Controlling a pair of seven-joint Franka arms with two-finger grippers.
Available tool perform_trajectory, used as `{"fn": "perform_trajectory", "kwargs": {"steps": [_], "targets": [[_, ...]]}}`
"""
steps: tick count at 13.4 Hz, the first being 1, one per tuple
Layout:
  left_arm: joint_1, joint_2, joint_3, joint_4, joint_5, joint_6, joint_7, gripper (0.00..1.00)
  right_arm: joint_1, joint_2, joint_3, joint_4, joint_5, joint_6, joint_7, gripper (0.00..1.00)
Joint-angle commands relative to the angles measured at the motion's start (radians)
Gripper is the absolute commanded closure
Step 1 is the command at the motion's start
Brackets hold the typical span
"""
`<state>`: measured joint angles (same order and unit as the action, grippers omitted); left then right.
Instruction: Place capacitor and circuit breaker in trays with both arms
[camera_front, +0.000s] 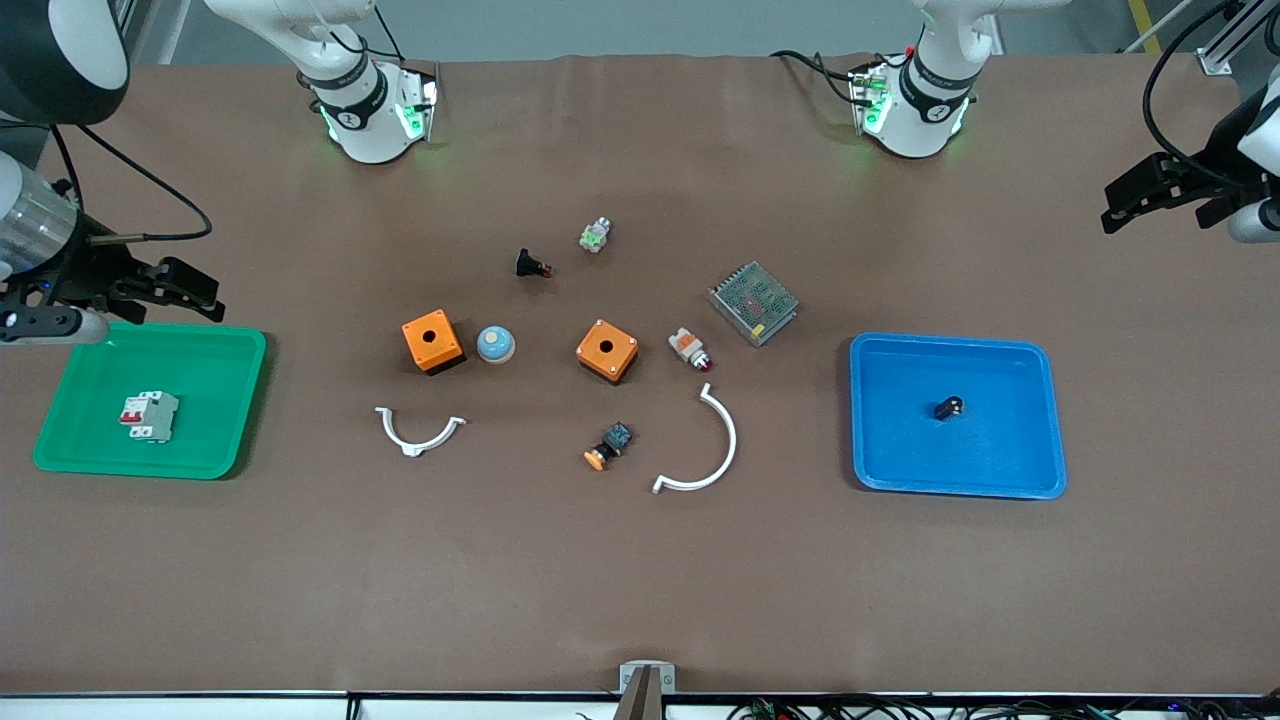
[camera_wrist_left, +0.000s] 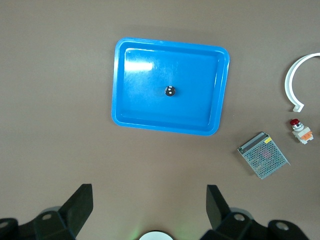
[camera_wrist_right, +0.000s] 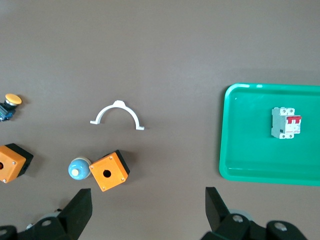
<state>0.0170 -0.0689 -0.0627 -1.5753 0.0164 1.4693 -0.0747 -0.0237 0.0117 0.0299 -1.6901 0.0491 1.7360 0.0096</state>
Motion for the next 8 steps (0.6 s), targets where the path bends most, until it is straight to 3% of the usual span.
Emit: {"fn": "perform_trajectory", "kwargs": {"steps": [1, 8], "targets": [[0.003, -0.003, -0.005, 0.001, -0.007, 0.012, 0.001, 0.0, 0.001, 0.001, -0.008, 0.052, 0.009, -0.009, 0.007, 0.0], [0.003, 0.047, -0.006, 0.084, 0.0, 0.02, 0.013, 0.0, -0.001, 0.001, -0.01, 0.075, 0.005, -0.009, 0.004, 0.0]]}}
